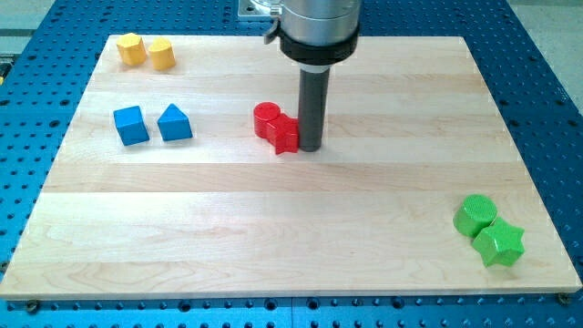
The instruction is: Push the red blocks upwards
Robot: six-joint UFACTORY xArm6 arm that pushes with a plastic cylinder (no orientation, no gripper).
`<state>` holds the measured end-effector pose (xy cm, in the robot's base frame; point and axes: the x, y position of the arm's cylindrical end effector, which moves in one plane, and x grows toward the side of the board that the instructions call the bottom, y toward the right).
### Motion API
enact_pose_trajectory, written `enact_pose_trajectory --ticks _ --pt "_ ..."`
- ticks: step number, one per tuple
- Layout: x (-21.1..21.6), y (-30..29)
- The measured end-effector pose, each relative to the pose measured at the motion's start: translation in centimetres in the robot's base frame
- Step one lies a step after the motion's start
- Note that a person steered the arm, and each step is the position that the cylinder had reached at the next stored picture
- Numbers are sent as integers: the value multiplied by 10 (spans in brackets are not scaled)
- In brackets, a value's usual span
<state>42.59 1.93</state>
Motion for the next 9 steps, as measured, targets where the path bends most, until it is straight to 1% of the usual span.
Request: enact_pose_trajectory --ticks 1,2,3,4,5,6,7,8,9 --pt "-3 -10" --pt "56 -10" --pt "64 -38" --pt "28 -41" --pt "3 -55" --pt "-4 -63" --pt "11 -64" --pt "4 -64" --pt "-14 -63"
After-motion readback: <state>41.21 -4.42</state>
